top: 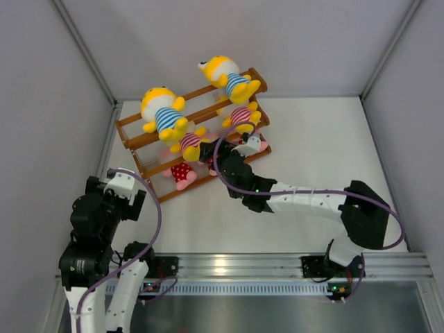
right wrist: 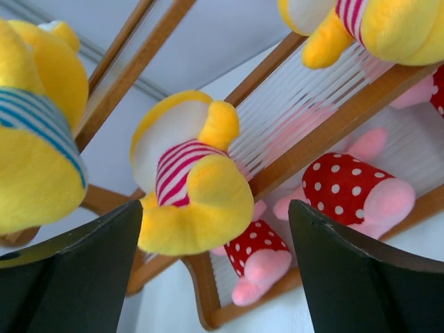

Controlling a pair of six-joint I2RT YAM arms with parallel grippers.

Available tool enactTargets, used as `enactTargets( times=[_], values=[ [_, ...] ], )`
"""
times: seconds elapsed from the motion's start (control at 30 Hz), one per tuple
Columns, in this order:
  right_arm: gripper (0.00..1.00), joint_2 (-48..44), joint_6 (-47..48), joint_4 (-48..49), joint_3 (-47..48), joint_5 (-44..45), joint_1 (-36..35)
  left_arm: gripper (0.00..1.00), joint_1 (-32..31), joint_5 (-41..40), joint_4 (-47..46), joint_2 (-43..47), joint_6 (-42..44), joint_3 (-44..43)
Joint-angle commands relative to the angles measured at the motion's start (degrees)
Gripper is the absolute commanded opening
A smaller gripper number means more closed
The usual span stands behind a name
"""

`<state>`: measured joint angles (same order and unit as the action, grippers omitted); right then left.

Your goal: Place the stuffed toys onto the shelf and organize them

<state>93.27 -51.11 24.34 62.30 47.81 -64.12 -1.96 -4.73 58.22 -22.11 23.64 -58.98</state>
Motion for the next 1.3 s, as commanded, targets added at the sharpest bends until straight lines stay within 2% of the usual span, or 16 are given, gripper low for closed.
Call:
enactTargets(
  times=[0.0,0.07,0.1,0.17,0.2,0.37,0.53,0.7,0.87,0.9,1.27],
  values=[
    [0.88,-9.75,4.69,-10.76,1.41,-4.38,-0.31,0.97,0.55,0.78,-0.91,1.01,-1.14,2.2],
    [0.92,-11.96,6.89,-23.73,2.99,-8.67,0.39,0.96,1.16,0.78,-0.82,1.28,-1.31,3.6],
    [0.95,-14.15,8.38,-28.94,3.78,-9.14,0.57,0.96,1.34,0.69,-0.82,1.37,-1.31,4.74],
    [0.96,-16.88,9.1,-35.73,2.14,-8.97,0.84,0.96,1.52,0.43,-1.0,1.72,-1.4,5.89],
    [0.96,-20.38,8.4,-42.29,0.9,-8.36,0.84,0.96,3.26,0.51,-1.0,2.07,-1.49,6.94],
    [1.0,-33.57,3.48,-54.65,-10.94,-7.29,2.41,0.96,5.03,1.13,-0.91,3.65,-2.72,9.76],
    [1.0,-41.15,2.95,-63.43,-18.0,-15.98,12.42,0.95,6.7,2.18,-1.0,4.79,-3.69,11.34],
    [1.0,-41.16,8.92,-64.15,-23.19,-25.04,28.13,0.95,8.54,1.92,-0.91,5.41,-3.34,12.13],
    [0.99,-40.45,11.65,-64.15,-24.34,-25.31,35.63,0.96,9.95,2.18,-1.0,5.59,-2.81,12.93],
    [0.99,-40.37,11.82,-64.24,-24.25,-25.4,37.12,0.98,10.3,2.01,-0.91,5.67,-2.72,13.01],
    [1.0,-45.02,14.19,-61.08,-28.73,-26.19,37.66,0.98,11.62,1.83,-1.0,5.41,-3.25,12.93]
  ],
)
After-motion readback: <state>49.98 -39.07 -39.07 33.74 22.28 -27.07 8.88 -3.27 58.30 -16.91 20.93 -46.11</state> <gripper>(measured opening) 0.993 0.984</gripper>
